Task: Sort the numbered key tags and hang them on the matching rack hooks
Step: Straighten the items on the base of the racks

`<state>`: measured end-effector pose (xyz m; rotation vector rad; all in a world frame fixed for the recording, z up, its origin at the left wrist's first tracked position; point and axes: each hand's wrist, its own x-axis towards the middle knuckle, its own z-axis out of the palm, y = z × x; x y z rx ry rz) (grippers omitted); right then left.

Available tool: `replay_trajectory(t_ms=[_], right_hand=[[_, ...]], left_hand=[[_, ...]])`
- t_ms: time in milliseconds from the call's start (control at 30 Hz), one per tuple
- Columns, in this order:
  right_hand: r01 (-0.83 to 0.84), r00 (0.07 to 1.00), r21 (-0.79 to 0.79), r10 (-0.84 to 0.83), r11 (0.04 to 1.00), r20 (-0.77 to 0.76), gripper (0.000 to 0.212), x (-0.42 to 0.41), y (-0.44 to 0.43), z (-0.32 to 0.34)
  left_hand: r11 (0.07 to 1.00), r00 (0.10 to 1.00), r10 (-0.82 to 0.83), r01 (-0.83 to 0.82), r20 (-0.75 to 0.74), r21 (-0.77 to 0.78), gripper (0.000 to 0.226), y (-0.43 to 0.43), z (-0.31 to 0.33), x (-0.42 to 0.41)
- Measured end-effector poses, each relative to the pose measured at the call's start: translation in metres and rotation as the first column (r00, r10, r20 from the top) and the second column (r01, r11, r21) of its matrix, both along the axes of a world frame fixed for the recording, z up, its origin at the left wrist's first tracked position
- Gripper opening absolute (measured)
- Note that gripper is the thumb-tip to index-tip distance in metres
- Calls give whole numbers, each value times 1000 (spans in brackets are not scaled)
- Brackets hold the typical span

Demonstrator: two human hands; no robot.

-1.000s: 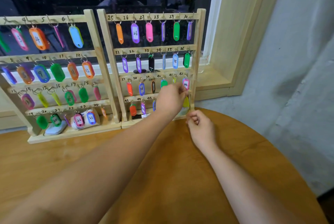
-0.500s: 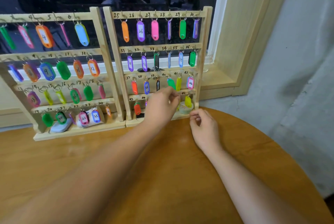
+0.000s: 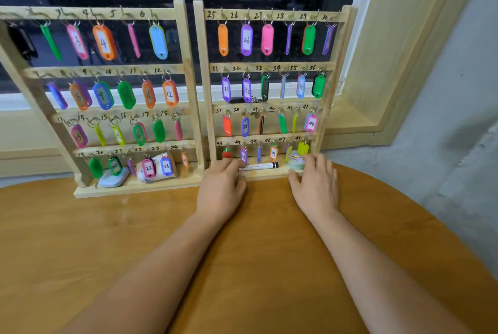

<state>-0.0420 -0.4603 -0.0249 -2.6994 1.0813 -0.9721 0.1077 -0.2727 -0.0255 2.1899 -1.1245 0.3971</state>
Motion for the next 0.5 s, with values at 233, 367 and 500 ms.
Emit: replay_trajectory(t_ms=[233, 367, 500], right_hand=[[20, 1000, 69, -21, 997, 15, 40, 21, 5, 0], [32, 997, 115, -40, 993, 67, 40, 28, 8, 3], [30, 993, 157, -46, 987, 104, 46, 30, 7, 5]], left_hand=[[984, 986, 77, -99, 146, 147, 32, -12, -3, 2], [980, 976, 101, -131, 194, 149, 27, -14, -3, 3], [981, 976, 97, -127, 194, 148, 24, -15, -4, 5]])
